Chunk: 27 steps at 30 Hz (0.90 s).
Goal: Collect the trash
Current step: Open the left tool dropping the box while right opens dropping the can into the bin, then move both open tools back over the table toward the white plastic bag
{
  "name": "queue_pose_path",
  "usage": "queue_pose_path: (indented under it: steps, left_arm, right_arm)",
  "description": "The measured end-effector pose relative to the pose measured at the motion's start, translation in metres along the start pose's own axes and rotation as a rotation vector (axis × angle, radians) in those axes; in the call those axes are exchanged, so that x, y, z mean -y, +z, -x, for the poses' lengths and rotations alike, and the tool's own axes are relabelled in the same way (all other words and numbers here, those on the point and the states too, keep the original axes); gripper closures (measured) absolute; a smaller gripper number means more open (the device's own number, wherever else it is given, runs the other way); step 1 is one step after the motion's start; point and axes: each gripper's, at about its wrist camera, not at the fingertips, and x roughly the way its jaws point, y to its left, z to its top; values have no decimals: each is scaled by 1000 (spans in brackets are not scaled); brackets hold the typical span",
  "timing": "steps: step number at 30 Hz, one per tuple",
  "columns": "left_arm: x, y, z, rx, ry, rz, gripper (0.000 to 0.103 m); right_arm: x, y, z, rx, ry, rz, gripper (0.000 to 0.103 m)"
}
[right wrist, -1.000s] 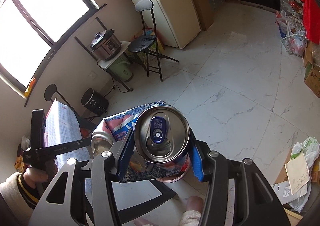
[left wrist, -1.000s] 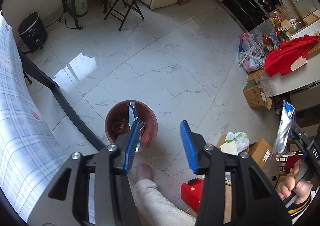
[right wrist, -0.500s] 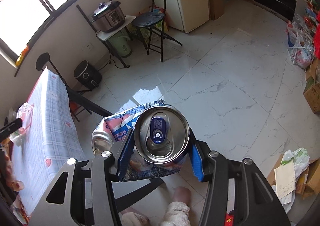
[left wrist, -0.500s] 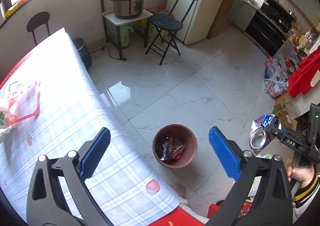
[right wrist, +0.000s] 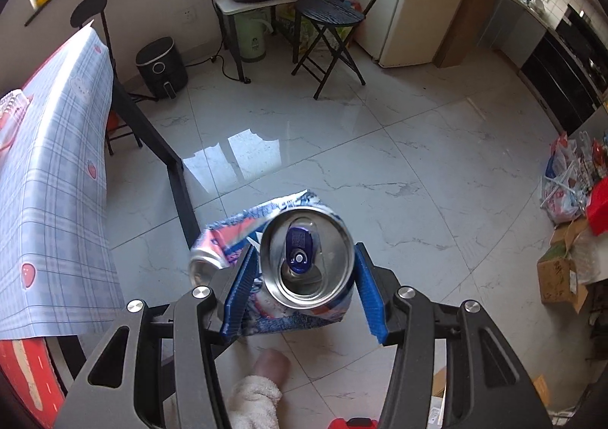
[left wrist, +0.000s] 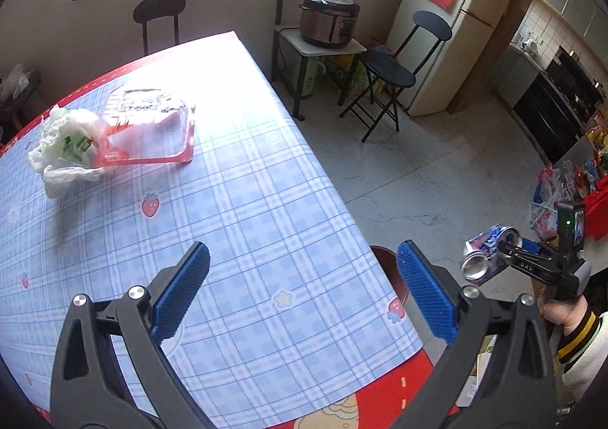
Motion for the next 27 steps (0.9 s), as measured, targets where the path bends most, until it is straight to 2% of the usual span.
queue_pose_path:
  steps: [2, 8, 13, 19, 24, 27]
  left_arm:
    - [-6, -2, 2, -1, -2, 8, 6]
    - [-14, -3, 9, 6, -23, 33, 6]
    - [-24, -1, 16, 28, -33, 59, 6]
    - [-45, 2, 29, 82, -7, 95, 6]
    - [-73, -1, 38, 90, 27, 120, 6]
    - [-92, -6, 45, 97, 77, 124, 6]
  right_arm:
    - [-6, 4, -1, -5, -8, 23, 37]
    - [-16, 14, 7, 16, 10, 9, 24]
    - [-25, 15, 20, 30, 46, -2, 9]
    - [-41, 16, 38, 60, 98, -17, 6]
    - [-65, 23, 49, 74, 145, -15, 6]
    - [-84, 29, 54, 85, 164, 8, 6]
